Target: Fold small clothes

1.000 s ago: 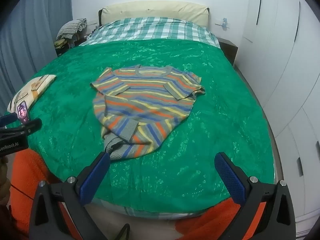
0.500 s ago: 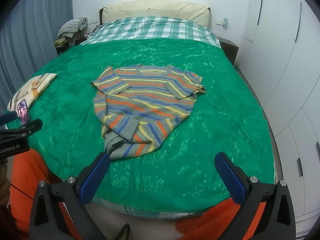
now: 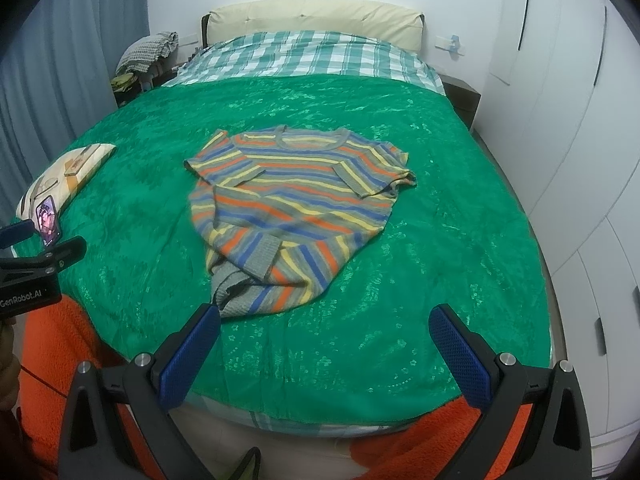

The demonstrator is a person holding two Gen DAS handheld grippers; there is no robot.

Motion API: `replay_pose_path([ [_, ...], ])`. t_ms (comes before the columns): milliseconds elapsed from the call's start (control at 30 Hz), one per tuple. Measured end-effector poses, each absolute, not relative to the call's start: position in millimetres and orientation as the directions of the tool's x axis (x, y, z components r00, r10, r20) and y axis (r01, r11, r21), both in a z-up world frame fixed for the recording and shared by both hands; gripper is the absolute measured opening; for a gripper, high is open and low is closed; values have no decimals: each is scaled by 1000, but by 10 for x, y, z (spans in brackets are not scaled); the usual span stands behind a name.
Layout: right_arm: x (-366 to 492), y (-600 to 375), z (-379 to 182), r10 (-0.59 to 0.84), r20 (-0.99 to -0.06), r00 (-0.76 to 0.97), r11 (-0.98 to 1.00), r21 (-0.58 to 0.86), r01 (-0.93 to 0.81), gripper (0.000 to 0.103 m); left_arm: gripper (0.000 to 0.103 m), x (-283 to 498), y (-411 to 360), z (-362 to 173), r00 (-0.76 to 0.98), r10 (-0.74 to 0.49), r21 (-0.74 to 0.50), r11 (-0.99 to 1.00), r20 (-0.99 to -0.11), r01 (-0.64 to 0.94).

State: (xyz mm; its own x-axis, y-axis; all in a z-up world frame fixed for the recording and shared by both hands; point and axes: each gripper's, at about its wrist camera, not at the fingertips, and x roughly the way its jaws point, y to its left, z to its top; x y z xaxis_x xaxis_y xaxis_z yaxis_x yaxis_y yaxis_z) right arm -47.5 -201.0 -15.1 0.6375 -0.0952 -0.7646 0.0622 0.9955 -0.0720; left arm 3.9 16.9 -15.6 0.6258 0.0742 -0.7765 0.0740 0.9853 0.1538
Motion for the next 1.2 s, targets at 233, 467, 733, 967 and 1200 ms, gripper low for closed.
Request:
replay_pose_path([
  [233,-339,-2026,-310,4,-748,663,1000,-2,-7,103,103,95,493,-305,587,93,124,992,-804,12],
  [467,472,-1961,-1149,425,-751,505,904,379,-198,102,103,-9,749,-450,548,96,85,995,-831,-46],
  [733,1120,-1717,-1720,583,-704,405,796,594,-112,8,103,-9,1034,-604,516,137,88,989,-846,-119],
  [967,398,-353,-1308,807,-584,84,522,640,-564,67,103,210,1374,-788,506,139,35,977,-851,-210],
  [1200,312,-1300,-1216,555,-743,373,824,430,-369,75,102,374,1335,-1339,415,61,13,993,-908,-116],
])
